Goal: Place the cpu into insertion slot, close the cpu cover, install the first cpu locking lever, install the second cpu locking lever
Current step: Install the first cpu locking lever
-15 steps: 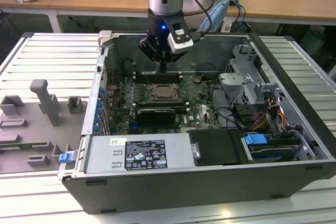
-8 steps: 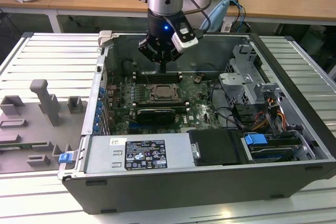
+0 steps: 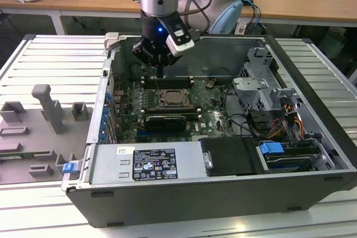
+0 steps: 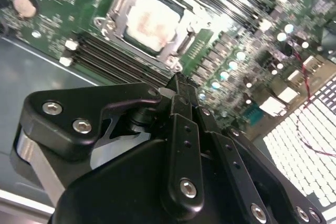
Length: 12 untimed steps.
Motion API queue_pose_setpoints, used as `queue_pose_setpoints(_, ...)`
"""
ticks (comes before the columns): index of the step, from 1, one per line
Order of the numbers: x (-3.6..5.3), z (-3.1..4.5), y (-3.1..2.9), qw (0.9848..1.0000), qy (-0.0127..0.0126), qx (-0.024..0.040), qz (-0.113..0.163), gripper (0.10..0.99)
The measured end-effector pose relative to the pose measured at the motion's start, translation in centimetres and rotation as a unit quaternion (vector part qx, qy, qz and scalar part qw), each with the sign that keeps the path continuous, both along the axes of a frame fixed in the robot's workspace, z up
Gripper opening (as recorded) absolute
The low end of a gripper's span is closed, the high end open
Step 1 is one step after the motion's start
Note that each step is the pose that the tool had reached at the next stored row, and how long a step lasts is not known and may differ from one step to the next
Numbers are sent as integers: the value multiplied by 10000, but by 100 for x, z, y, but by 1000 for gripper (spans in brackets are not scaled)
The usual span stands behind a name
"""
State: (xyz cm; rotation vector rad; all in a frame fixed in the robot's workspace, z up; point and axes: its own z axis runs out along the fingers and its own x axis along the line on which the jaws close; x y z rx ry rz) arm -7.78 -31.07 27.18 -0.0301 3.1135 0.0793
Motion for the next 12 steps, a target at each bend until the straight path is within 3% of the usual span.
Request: queue_pose_setpoints(12, -157, -33, -3, 10000, 1, 10, 52, 102)
